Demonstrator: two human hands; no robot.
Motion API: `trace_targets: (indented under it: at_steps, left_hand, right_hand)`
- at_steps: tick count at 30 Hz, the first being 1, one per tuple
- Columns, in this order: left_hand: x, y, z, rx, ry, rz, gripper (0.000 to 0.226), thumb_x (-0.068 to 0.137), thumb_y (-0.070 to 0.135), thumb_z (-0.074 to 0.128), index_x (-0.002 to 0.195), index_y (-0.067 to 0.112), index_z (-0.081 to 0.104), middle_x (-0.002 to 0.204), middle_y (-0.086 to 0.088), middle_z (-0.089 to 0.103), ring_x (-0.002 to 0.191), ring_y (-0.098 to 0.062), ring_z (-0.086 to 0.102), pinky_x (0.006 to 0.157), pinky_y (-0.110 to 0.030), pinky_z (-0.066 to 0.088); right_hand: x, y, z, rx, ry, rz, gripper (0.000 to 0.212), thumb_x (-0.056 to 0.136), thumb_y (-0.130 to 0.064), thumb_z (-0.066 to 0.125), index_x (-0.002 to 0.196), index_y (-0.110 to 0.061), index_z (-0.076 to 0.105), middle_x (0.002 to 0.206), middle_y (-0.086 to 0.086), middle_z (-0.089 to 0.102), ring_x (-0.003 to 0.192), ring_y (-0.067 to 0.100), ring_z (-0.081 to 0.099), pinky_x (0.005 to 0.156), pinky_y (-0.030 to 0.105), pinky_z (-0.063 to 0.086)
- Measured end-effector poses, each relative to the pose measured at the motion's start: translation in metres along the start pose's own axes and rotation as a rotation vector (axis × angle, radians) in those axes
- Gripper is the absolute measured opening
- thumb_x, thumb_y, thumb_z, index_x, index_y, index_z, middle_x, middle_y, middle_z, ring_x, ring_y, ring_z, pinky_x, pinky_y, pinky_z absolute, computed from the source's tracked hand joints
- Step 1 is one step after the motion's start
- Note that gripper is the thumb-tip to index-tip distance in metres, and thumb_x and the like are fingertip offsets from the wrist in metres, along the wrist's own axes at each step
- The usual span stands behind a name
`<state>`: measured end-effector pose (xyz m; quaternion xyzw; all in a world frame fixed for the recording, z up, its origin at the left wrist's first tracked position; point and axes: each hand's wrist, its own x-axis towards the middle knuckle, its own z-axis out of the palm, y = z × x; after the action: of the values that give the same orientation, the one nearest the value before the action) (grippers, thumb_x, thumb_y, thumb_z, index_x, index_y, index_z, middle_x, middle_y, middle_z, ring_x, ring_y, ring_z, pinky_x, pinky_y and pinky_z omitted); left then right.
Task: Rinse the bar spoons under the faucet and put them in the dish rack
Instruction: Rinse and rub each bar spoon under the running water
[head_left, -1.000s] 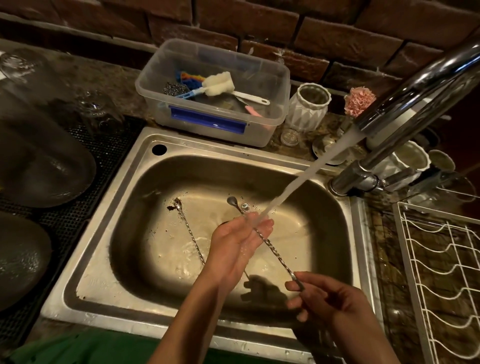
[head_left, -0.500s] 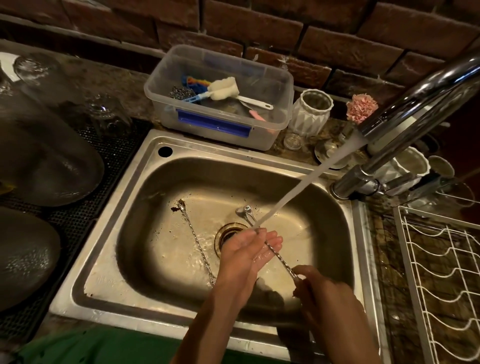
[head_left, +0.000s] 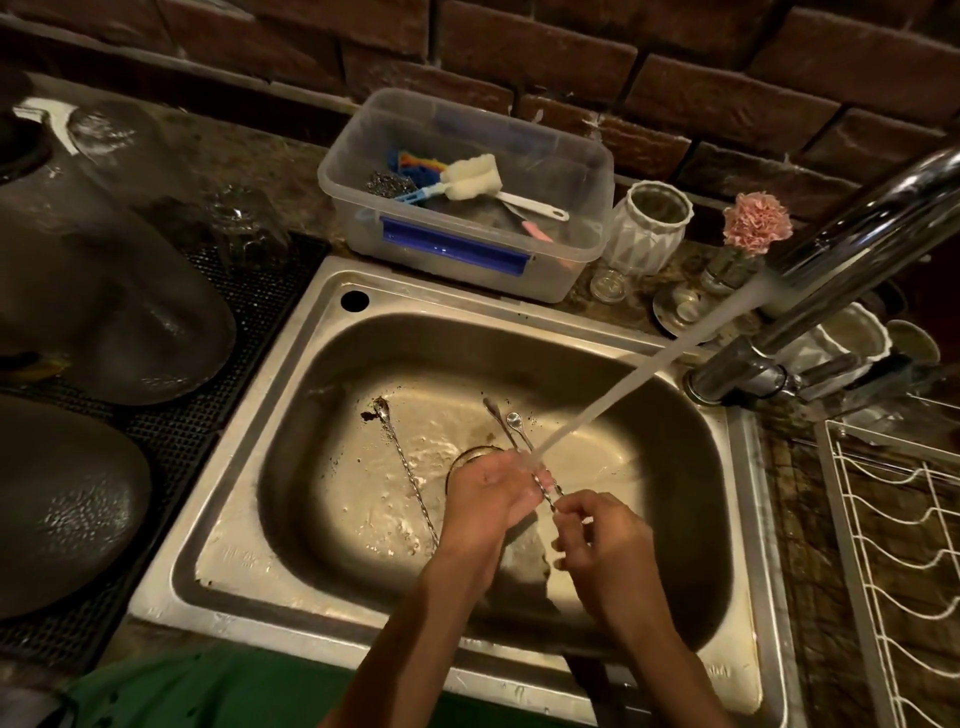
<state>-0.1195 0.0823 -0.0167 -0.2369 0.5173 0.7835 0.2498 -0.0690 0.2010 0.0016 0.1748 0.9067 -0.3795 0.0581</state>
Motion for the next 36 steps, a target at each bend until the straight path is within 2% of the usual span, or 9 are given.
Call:
trace_targets:
  at_steps: [3, 7, 12, 19, 23, 25, 29, 31, 36]
  left_hand:
    - [0.005, 0.004, -0.013, -0.049, 0.046, -0.087, 0.014, 0.095, 0.011, 0.061, 0.106, 0.010, 0.069, 0.107, -0.018, 0.074, 0.104, -0.023, 0.071, 0.097, -0.038, 0.054]
    - [0.004, 0.008, -0.033, -0.211, 0.069, -0.248, 0.020, 0.097, 0.004, 0.055, 0.114, -0.001, 0.065, 0.114, -0.020, 0.072, 0.107, -0.029, 0.070, 0.100, -0.040, 0.054]
    - [0.002, 0.003, -0.057, -0.266, 0.180, -0.304, 0.019, 0.096, 0.003, 0.054, 0.109, -0.006, 0.066, 0.112, -0.022, 0.071, 0.110, -0.031, 0.068, 0.104, -0.040, 0.050]
    - [0.007, 0.011, -0.087, -0.375, 0.241, -0.305, 0.021, 0.096, 0.004, 0.051, 0.109, -0.007, 0.064, 0.113, -0.024, 0.069, 0.103, -0.030, 0.067, 0.086, -0.035, 0.053]
    - [0.010, 0.018, -0.103, -0.416, 0.257, -0.283, 0.022, 0.095, 0.000, 0.050, 0.110, -0.008, 0.063, 0.118, -0.026, 0.066, 0.106, -0.031, 0.066, 0.087, -0.034, 0.051]
    - [0.012, 0.021, -0.111, -0.421, 0.278, -0.272, 0.021, 0.096, -0.001, 0.046, 0.108, -0.007, 0.063, 0.121, -0.025, 0.065, 0.108, -0.030, 0.064, 0.091, -0.034, 0.048]
    - [0.014, 0.025, -0.120, -0.414, 0.322, -0.242, 0.022, 0.097, -0.002, 0.043, 0.108, -0.006, 0.062, 0.125, -0.024, 0.062, 0.112, -0.031, 0.061, 0.092, -0.034, 0.047]
    - [0.015, 0.025, -0.124, -0.393, 0.345, -0.233, 0.026, 0.097, -0.002, 0.041, 0.113, -0.005, 0.061, 0.128, -0.022, 0.061, 0.114, -0.030, 0.060, 0.093, -0.033, 0.046]
    - [0.017, 0.025, -0.125, -0.345, 0.391, -0.214, 0.034, 0.099, 0.004, 0.038, 0.125, -0.002, 0.059, 0.137, -0.020, 0.057, 0.126, -0.032, 0.055, 0.101, -0.034, 0.044]
  right_hand:
    - [0.020, 0.009, 0.009, 0.040, 0.009, 0.050, 0.011, 0.093, -0.007, 0.060, 0.088, -0.014, 0.067, 0.090, 0.011, 0.069, 0.080, 0.028, 0.068, 0.075, 0.049, 0.060]
    - [0.050, 0.029, 0.018, -0.173, -0.007, 0.101, 0.014, 0.093, -0.006, 0.058, 0.093, -0.011, 0.071, 0.095, 0.010, 0.073, 0.074, 0.014, 0.062, 0.068, 0.015, 0.050]
    - [0.074, 0.053, 0.025, -0.295, -0.021, 0.182, 0.019, 0.095, -0.003, 0.053, 0.094, -0.005, 0.072, 0.098, 0.013, 0.071, 0.089, 0.026, 0.064, 0.085, 0.042, 0.055]
    - [0.076, 0.062, 0.033, -0.496, -0.067, 0.158, 0.016, 0.096, -0.025, 0.051, 0.089, -0.022, 0.065, 0.095, 0.001, 0.070, 0.091, 0.021, 0.064, 0.086, 0.045, 0.054]
    - [0.077, 0.048, 0.042, -0.635, -0.067, 0.137, 0.019, 0.091, -0.027, 0.054, 0.106, -0.026, 0.064, 0.109, -0.001, 0.065, 0.110, 0.021, 0.056, 0.096, 0.045, 0.046]
    - [0.075, 0.038, 0.054, -0.580, -0.112, 0.036, 0.021, 0.092, -0.028, 0.054, 0.109, -0.022, 0.065, 0.111, 0.002, 0.064, 0.112, 0.023, 0.056, 0.094, 0.041, 0.049]
    - [0.073, -0.002, 0.096, -0.173, -0.361, -0.026, 0.013, 0.093, -0.025, 0.061, 0.094, -0.015, 0.068, 0.091, -0.003, 0.067, 0.080, 0.005, 0.059, 0.070, 0.018, 0.047]
    - [0.075, -0.019, 0.121, -0.159, -0.385, -0.047, 0.011, 0.089, -0.030, 0.066, 0.090, -0.019, 0.068, 0.083, -0.008, 0.064, 0.072, 0.001, 0.056, 0.069, 0.021, 0.041]
    - [0.076, -0.040, 0.157, -0.252, -0.368, -0.013, 0.021, 0.088, -0.035, 0.065, 0.094, -0.015, 0.068, 0.095, 0.003, 0.068, 0.090, 0.020, 0.064, 0.075, 0.033, 0.050]
